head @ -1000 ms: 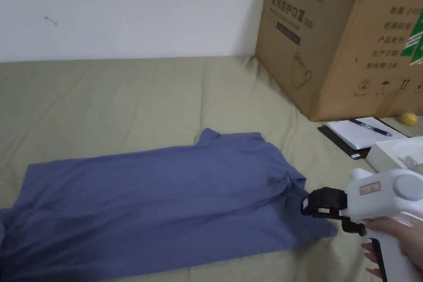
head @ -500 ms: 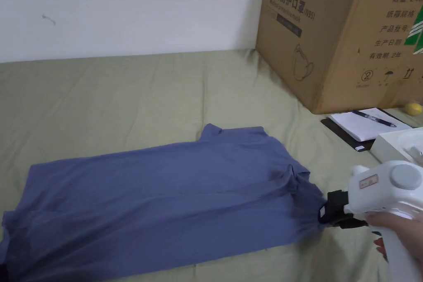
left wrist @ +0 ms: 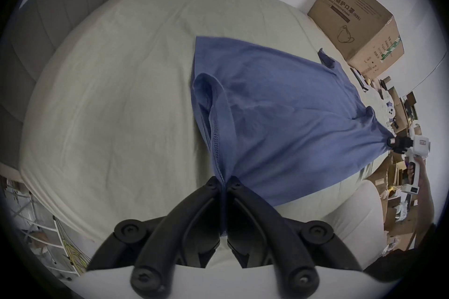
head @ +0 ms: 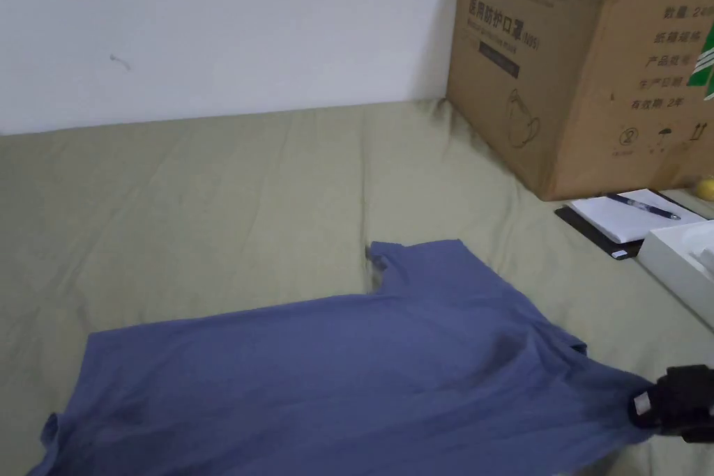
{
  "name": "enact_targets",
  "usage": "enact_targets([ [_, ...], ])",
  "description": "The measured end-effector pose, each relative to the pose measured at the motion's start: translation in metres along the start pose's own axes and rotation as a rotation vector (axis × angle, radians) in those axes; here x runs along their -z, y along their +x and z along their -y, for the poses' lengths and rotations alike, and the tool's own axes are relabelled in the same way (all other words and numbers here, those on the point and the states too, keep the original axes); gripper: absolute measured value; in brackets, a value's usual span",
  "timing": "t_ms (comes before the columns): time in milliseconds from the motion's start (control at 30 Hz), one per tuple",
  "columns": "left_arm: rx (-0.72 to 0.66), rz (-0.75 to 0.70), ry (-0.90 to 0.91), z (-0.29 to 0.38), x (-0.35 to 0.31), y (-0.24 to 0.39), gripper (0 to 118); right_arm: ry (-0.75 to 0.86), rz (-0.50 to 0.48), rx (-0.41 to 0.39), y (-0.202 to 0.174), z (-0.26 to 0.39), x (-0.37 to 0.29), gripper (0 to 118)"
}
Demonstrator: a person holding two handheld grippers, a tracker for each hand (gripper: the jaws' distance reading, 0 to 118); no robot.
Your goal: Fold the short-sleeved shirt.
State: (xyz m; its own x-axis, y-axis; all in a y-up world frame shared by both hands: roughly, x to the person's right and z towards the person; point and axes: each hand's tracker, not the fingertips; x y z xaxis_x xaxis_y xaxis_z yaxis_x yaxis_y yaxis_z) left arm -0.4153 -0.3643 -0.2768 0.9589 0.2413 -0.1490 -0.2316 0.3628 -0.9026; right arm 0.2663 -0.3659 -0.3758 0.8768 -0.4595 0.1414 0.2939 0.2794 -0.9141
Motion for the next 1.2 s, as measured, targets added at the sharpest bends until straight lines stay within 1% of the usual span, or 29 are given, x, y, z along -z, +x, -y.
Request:
enact_targets([
  [67, -0.022, 0.002, -0.023, 0.01, 0.013, -0.006, 2, -0.017, 0.038, 0.033, 0.011, 0.01, 0.014, 15],
  [133, -0.052, -0.003, -0.026, 0.016, 0.028, -0.011, 3, -0.008, 0.05, 0.078, 0.017, 0.016, 0.029, 16],
  [167, -0.06, 0.001, -0.004, 0.02, 0.031, -0.012, 13, 0.02, 0.054, 0.086, 0.018, 0.02, 0.033, 16],
  [200, -0.032, -0.019, 0.038, 0.022, 0.032, -0.01, 31, 0.036, 0.054, 0.073, 0.016, 0.023, 0.035, 24],
  [233, 0.001, -0.047, 0.057, 0.024, 0.032, -0.009, 57, 0.06, 0.075, 0.054, 0.015, 0.023, 0.036, 51],
  [267, 0.034, -0.085, 0.075, 0.027, 0.03, -0.005, 93, 0.069, 0.11, 0.015, 0.01, 0.024, 0.035, 101],
  [300, 0.055, -0.127, 0.091, 0.03, 0.027, -0.003, 111, 0.072, 0.133, -0.022, 0.005, 0.025, 0.033, 118],
  [333, 0.065, -0.145, 0.112, 0.031, 0.022, -0.002, 116, 0.119, 0.113, -0.054, -0.001, 0.027, 0.028, 112],
  [367, 0.081, -0.116, 0.155, 0.032, 0.013, -0.001, 116, 0.144, 0.133, -0.1, -0.008, 0.027, 0.025, 108],
  [433, 0.073, -0.095, 0.182, 0.032, -0.001, 0.004, 116, 0.173, 0.133, -0.172, -0.026, 0.028, 0.015, 110],
  [500, 0.066, -0.051, 0.272, 0.032, -0.02, 0.015, 116, 0.266, 0.108, -0.245, -0.051, 0.035, 0.0, 111],
  [533, 0.053, -0.023, 0.325, 0.032, -0.03, 0.024, 115, 0.326, 0.078, -0.272, -0.067, 0.041, -0.007, 111],
  [567, 0.045, 0.033, 0.368, 0.034, -0.04, 0.029, 112, 0.363, 0.045, -0.308, -0.082, 0.047, -0.012, 107],
  [600, 0.052, 0.121, 0.443, 0.039, -0.051, 0.037, 103, 0.429, 0.005, -0.356, -0.1, 0.056, -0.018, 96],
  [633, 0.066, 0.146, 0.542, 0.046, -0.061, 0.047, 86, 0.536, -0.042, -0.408, -0.114, 0.069, -0.027, 74],
  [667, 0.106, 0.137, 0.646, 0.053, -0.066, 0.059, 49, 0.63, -0.071, -0.465, -0.128, 0.081, -0.031, 36],
  [700, 0.159, 0.088, 0.734, 0.059, -0.072, 0.071, 17, 0.695, -0.077, -0.519, -0.143, 0.09, -0.031, 9],
  [733, 0.212, 0.027, 0.8, 0.065, -0.075, 0.082, 0, 0.742, -0.069, -0.562, -0.155, 0.097, -0.029, 1],
  [767, 0.269, -0.039, 0.862, 0.07, -0.077, 0.093, 0, 0.822, -0.057, -0.607, -0.163, 0.107, -0.028, 1],
  [800, 0.301, -0.085, 0.92, 0.075, -0.076, 0.104, 0, 0.907, -0.053, -0.626, -0.172, 0.117, -0.026, 0],
  [833, 0.3, -0.058, 0.96, 0.077, -0.078, 0.107, 0, 0.94, -0.073, -0.616, -0.178, 0.124, -0.024, 0],
  [867, 0.284, -0.025, 0.984, 0.078, -0.082, 0.109, 0, 0.959, -0.093, -0.603, -0.183, 0.13, -0.023, 0],
  [900, 0.255, -0.022, 0.998, 0.08, -0.086, 0.111, 0, 0.973, -0.103, -0.602, -0.191, 0.134, -0.024, 0],
  [933, 0.238, -0.024, 1.004, 0.082, -0.09, 0.128, 0, 0.966, -0.097, -0.61, -0.194, 0.137, -0.024, 0],
  [967, 0.228, -0.016, 1.005, 0.082, -0.094, 0.13, 0, 0.971, -0.102, -0.623, -0.196, 0.14, -0.023, 0],
  [1067, 0.207, -0.027, 1.01, 0.071, -0.103, 0.121, 0, 0.936, -0.118, -0.673, -0.193, 0.135, -0.033, 0],
  [1133, 0.219, -0.055, 0.916, 0.039, -0.109, 0.109, 0, 0.925, -0.102, -0.695, -0.189, 0.131, -0.035, 0],
  [1200, 0.194, -0.047, 0.74, -0.017, -0.107, 0.091, 0, 0.897, -0.095, -0.703, -0.19, 0.118, -0.036, 0],
])
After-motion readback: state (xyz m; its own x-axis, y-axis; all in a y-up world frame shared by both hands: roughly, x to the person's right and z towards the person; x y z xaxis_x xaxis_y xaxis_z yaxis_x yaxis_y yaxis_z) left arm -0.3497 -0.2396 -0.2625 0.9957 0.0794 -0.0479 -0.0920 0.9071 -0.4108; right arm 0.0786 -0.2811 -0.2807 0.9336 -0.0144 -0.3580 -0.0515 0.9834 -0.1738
